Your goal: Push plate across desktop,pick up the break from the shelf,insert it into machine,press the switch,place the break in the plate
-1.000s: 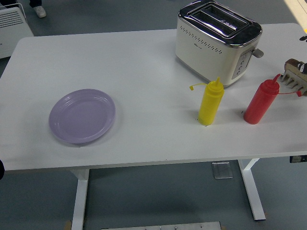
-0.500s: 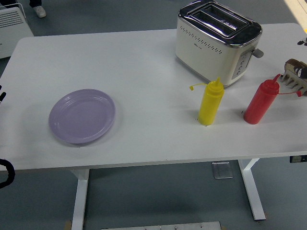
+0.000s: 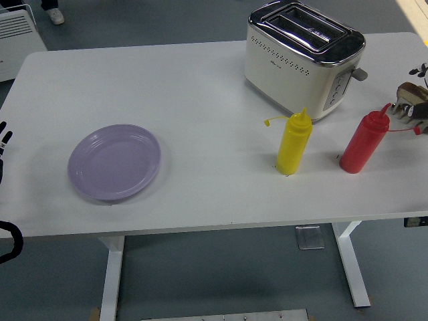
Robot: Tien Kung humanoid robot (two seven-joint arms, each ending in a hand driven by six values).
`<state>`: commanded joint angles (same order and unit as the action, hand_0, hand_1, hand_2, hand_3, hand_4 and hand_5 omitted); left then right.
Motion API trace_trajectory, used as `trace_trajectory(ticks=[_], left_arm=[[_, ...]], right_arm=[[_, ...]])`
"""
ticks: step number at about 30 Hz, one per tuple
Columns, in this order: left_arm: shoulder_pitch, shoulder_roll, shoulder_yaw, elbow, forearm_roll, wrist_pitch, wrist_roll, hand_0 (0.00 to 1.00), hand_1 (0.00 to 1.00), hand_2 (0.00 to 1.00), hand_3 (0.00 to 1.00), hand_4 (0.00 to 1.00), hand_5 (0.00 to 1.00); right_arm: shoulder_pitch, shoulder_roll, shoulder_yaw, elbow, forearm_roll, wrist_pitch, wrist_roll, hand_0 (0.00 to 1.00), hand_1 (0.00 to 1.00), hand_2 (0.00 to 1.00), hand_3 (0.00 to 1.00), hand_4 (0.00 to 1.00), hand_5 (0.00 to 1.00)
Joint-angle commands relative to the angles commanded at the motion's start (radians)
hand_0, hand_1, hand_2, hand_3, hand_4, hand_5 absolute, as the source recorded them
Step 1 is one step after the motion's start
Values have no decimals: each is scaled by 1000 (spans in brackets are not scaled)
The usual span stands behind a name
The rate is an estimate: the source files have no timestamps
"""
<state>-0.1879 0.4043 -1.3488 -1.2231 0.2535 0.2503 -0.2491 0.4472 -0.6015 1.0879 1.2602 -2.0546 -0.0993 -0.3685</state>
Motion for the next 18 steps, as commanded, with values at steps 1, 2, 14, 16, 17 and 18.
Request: trace_trajectory(ticks=[1,2,14,16,17,18], left_arm=[[-2,-1,4,2,-1,-1,0,859,782,759,729,715,998],[-5,-3,9,4,-2,-2,0,859,782,759,729,715,998],[-23,-24,86,23,-14,-11,7,847,781,753,712,700,998],[-27,-27,101,25,-16,-11,7,845,778,752,709,697,998],[-28,-28,110,26,-18,-12,7,845,778,752,709,697,998],[-30,-30,117,27,-19,-12,7,845,778,752,709,697,998]], right_arm=[[2,1,-6,-10,3,-9,1,562,666,726,761,786,167],[4,3,-13,-24,6,-21,3,562,666,726,761,786,167],[16,15,-45,-95,34,-109,13,483,586,609,665,708,160],[18,15,-48,-99,38,-121,15,459,565,573,620,607,117],[19,16,-49,-100,40,-128,15,459,565,573,620,607,117],[20,16,-50,-101,42,-134,16,459,565,573,620,607,117]])
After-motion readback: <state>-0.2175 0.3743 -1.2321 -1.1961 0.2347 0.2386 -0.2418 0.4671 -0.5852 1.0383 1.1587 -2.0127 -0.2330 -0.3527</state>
